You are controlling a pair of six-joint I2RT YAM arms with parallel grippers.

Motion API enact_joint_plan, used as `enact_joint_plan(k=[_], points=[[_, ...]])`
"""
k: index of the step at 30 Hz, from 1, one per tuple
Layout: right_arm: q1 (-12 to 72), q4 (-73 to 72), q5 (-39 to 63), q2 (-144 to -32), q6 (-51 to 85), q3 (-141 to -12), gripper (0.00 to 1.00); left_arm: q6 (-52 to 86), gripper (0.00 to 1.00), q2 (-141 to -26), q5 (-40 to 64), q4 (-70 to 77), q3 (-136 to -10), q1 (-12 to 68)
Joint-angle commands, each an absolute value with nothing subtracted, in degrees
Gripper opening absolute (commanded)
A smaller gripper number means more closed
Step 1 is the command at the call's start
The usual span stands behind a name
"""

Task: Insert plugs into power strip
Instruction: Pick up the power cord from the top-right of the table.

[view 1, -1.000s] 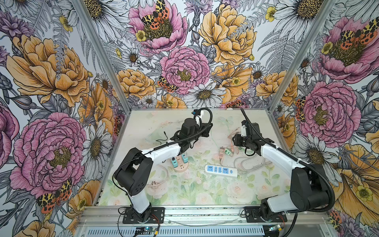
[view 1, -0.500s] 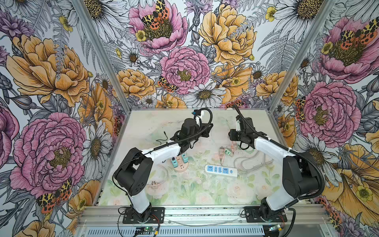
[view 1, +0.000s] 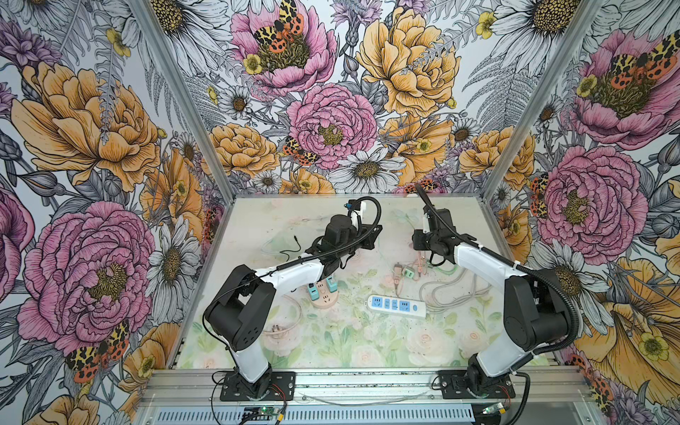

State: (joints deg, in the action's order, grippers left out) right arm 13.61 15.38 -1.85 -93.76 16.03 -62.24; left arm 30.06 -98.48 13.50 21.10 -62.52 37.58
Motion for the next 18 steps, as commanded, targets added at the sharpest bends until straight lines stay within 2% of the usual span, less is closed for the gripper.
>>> enact_joint_plan(k=[1,3,5,18], points=[[13.8,14.43,-5.77,-92.97,14.94,-64.95,0.29,29.98,0.04,-96.9,15.33,23.82,-61.05,37.0],[13.88,14.55,-6.87,-93.16,15.09,-66.01,0.1,29.9,0.04,-96.62,15.4,23.81,-60.62,37.0],[13.93,14.5,-7.89,-92.44,15.38,-66.61,0.0,29.88,0.04,-96.51,15.29,23.88,-60.28,36.99],[14.38,18.62,-11.12,-81.95,11.82,-72.52,0.0,30.87,0.04,-97.49,14.19,26.02,-58.71,36.83]])
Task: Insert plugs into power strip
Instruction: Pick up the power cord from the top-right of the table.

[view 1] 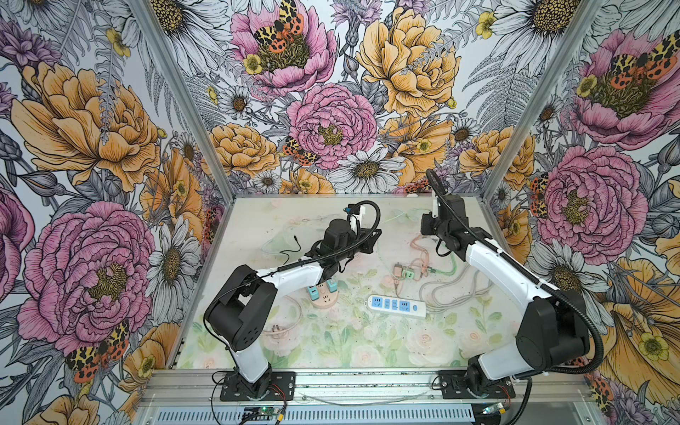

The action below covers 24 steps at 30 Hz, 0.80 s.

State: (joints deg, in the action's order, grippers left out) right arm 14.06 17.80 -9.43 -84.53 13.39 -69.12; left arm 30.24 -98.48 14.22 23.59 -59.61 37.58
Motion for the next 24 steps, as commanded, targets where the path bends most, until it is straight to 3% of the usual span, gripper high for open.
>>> enact_joint_plan(k=[1,10,20,24], points=[[14.37,18.55,-10.6,-81.69,11.54,-73.18,0.0,30.97,0.04,-97.56,14.32,26.23,-58.64,36.83],[17.1,18.96,-5.69,-83.48,8.07,-80.66,0.0,32.6,0.05,-97.81,15.84,29.96,-57.04,36.91],[20.95,19.16,-8.12,-84.46,3.53,-84.43,0.0,34.05,0.34,-99.61,25.11,34.49,-58.3,36.74],[21.13,19.22,-9.44,-84.25,2.73,-83.31,0.0,33.44,0.38,-97.28,25.39,33.51,-57.02,36.91]])
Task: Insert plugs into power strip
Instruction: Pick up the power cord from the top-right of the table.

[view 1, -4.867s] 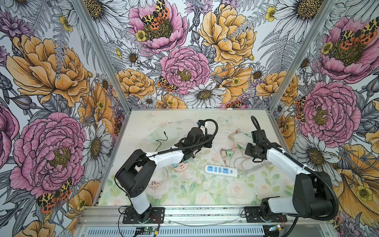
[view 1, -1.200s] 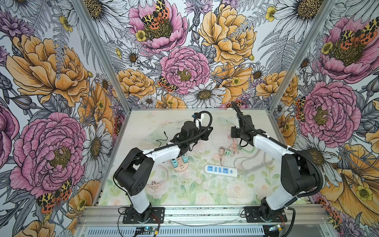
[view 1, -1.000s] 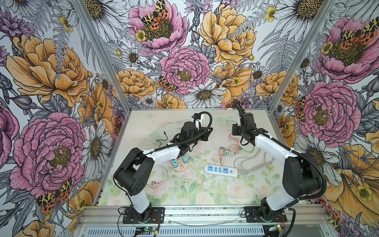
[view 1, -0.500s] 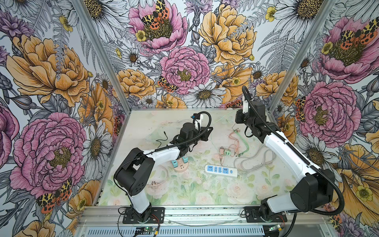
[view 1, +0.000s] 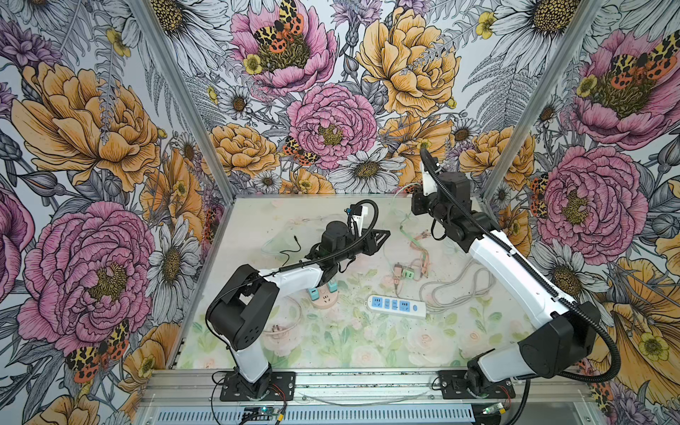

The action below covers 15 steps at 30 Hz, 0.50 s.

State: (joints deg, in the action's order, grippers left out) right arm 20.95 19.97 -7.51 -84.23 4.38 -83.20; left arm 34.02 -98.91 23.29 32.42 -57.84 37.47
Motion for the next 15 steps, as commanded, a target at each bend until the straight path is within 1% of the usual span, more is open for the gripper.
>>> enact_joint_plan(k=[1,3,7,11,15], points=[[21.12,19.12,-9.8,-84.0,2.66,-83.14,0.0,33.46,0.38,-96.37,24.55,33.49,-56.14,36.83],[21.18,19.11,-10.29,-83.68,2.21,-82.88,0.0,33.01,0.38,-94.6,24.42,32.54,-54.88,36.63],[21.14,19.11,-11.31,-83.51,1.33,-82.37,0.0,29.84,0.4,-90.65,25.14,25.93,-54.58,37.06],[21.11,19.13,-11.58,-83.5,1.32,-81.49,0.0,26.79,0.4,-86.28,18.93,15.61,-54.91,37.3],[21.11,19.1,-10.84,-82.64,2.19,-80.65,0.0,26.63,0.39,-86.02,13.55,9.28,-56.25,35.64]])
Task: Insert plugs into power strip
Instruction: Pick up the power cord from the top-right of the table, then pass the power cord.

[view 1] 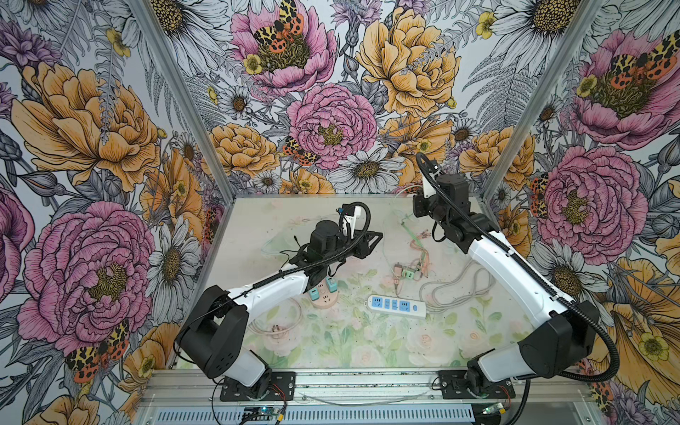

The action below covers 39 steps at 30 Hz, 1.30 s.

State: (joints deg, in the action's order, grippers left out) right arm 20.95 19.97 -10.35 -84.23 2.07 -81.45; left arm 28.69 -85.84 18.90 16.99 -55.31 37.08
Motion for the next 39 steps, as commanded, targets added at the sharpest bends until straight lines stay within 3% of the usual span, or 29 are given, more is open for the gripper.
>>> enact_joint_plan(k=[1,8,18,39], points=[[21.17,19.07,-10.72,-82.26,2.44,-80.34,0.0,27.64,0.39,-86.55,13.3,9.58,-56.13,34.68],[21.11,19.11,-10.41,-78.96,3.55,-77.41,0.0,33.73,0.38,-97.12,14.09,10.64,-60.61,28.48],[21.16,19.11,-8.16,-76.29,5.84,-75.55,0.0,28.7,0.38,-118.59,18.79,11.4,-79.07,34.08],[21.17,19.12,-3.34,-75.26,9.82,-72.69,0.0,34.27,0.41,-134.63,20.01,41.7,-86.66,38.62]])
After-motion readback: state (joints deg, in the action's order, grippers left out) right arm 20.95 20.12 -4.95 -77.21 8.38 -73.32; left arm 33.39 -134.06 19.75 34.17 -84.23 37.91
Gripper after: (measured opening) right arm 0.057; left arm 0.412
